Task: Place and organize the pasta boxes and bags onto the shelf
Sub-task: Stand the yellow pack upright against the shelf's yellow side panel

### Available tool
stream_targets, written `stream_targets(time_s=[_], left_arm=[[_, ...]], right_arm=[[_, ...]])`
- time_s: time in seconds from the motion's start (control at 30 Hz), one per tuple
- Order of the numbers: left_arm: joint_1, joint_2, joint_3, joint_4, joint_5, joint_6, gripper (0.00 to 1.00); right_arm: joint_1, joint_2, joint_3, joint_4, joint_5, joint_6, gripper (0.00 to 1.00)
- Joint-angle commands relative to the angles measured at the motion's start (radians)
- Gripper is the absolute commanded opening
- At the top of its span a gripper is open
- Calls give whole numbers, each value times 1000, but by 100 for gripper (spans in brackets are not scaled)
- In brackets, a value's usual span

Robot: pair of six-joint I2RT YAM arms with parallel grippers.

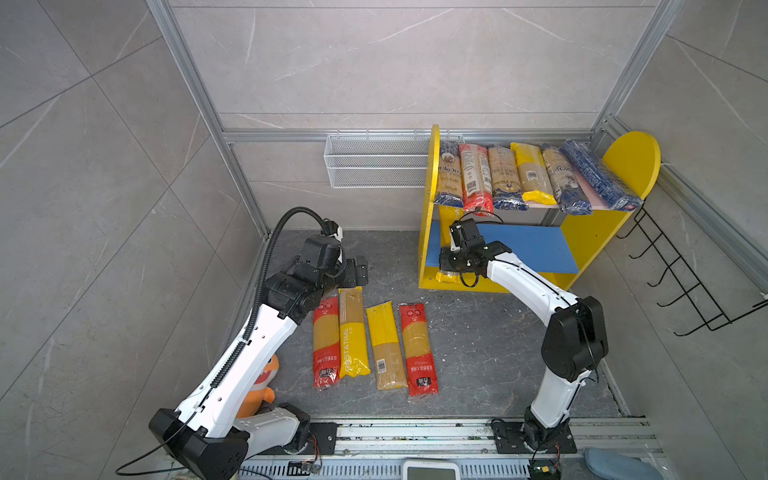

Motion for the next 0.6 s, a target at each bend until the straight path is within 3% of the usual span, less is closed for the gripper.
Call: stream_targets(time_s=[0.0, 0.17, 0.37, 0.57], left_arm=[[9, -1, 37, 10, -20, 24, 100], [11, 2, 40, 5, -28, 24, 100], [13, -3, 39, -4, -41, 22, 100], [16, -3, 41, -5, -45, 24, 100]], right_arm=[[-13, 32, 65, 117, 10, -17, 0], [-19, 87, 124, 94, -2, -23, 7], [-19, 113, 128, 85, 9, -15, 43], [-23, 130, 146, 41, 20, -25, 64]])
